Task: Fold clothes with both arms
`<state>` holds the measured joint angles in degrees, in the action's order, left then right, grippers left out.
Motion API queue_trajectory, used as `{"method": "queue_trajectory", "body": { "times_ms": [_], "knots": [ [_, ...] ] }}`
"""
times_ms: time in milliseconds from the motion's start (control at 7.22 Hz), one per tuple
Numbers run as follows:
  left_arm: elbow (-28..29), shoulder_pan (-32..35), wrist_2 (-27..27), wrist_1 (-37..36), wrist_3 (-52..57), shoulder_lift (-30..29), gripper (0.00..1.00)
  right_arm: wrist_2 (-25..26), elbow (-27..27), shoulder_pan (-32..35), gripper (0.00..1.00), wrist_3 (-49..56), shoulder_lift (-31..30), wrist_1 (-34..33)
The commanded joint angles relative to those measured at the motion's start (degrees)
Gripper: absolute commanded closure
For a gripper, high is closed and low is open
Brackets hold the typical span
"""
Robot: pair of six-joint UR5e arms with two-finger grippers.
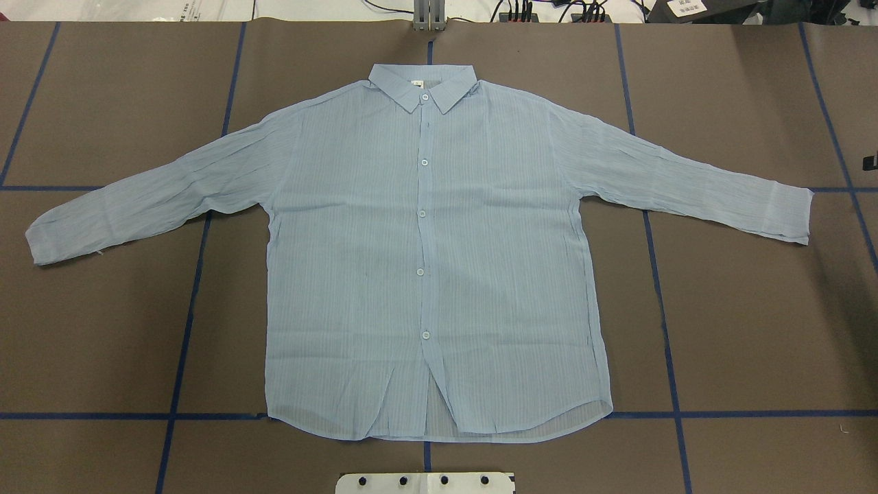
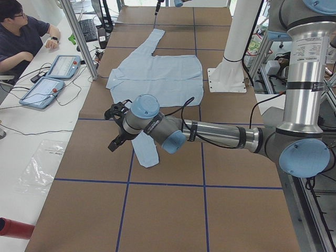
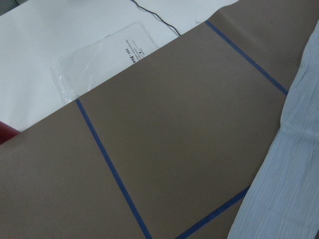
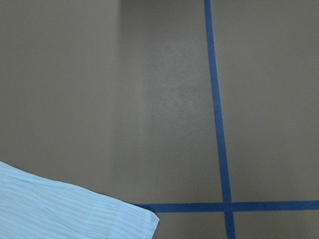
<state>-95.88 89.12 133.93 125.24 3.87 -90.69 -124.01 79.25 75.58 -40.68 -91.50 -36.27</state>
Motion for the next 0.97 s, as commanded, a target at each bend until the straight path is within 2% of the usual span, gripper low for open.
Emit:
{"method": "queue_trajectory", "body": {
  "times_ms": [0, 277, 554, 692, 831],
  "knots": [
    [0.1, 0.0, 0.0, 0.3, 0.0, 0.2, 0.0, 3.2, -2.5, -6.1, 0.03, -9.0, 0.0, 5.9],
    [0.0, 0.0, 0.0, 0.3, 0.1, 0.5, 0.0, 7.5, -2.5, -10.3, 0.04, -9.1, 0.0, 5.9],
    [0.2, 0.0, 0.0, 1.7, 0.1, 0.9, 0.0, 8.8, -2.3, -12.9, 0.06, -9.1, 0.1, 5.9],
    [0.2, 0.0, 0.0, 1.8, 0.1, 0.9, 0.0, 9.6, -2.5, -13.5, 0.12, -9.0, 0.1, 5.9],
    [0.2, 0.0, 0.0, 1.9, 0.1, 0.9, 0.0, 10.7, -2.6, -13.9, 0.26, -9.0, 0.1, 5.9]
  ]
}}
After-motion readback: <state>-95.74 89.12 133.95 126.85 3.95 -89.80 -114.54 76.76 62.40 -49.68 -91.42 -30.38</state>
